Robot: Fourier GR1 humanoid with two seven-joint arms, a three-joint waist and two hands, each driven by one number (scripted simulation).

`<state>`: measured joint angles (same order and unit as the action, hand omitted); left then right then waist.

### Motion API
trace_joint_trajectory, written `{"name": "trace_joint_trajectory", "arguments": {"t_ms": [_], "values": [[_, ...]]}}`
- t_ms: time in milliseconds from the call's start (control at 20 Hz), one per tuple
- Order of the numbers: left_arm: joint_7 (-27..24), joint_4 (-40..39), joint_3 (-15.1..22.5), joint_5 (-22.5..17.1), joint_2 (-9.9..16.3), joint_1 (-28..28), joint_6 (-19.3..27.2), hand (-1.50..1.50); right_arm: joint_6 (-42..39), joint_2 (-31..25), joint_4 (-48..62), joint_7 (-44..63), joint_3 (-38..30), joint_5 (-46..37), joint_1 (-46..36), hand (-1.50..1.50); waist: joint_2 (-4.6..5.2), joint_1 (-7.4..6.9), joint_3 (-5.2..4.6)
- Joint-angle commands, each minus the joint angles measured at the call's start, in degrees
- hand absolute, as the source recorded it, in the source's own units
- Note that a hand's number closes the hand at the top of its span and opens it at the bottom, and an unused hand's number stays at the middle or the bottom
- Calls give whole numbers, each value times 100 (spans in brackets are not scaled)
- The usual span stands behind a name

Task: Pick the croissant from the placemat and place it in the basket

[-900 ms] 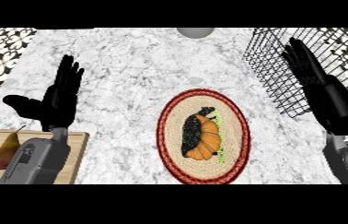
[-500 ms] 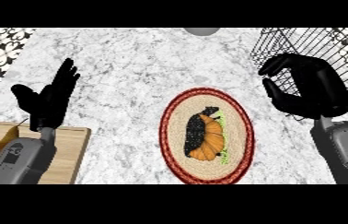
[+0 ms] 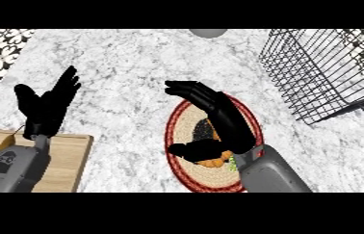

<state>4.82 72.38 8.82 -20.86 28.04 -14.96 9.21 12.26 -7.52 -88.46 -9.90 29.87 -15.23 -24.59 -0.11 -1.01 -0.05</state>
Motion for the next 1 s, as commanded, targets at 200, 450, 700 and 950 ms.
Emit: {"name": "trace_joint_trajectory", "arguments": {"t_ms": [200, 450, 700, 950], "values": [[192, 207, -139, -33, 146, 227, -17, 0, -763, 198, -516, 3776, 198, -962, -1309, -150, -93, 117, -18], [299, 172, -129, -5, 128, 173, 42, 0, -1766, -781, -234, 5183, 9, -1814, -2190, -150, -134, 238, -31], [324, 406, -209, -61, 205, 321, -45, 0, -3429, -947, -715, 6834, -688, -962, -3083, -150, -88, 152, -9], [394, 657, -156, 53, 122, 491, 112, 0, -4659, -998, -1223, 7584, -1019, 559, -2807, -150, -78, 193, 1]]}}
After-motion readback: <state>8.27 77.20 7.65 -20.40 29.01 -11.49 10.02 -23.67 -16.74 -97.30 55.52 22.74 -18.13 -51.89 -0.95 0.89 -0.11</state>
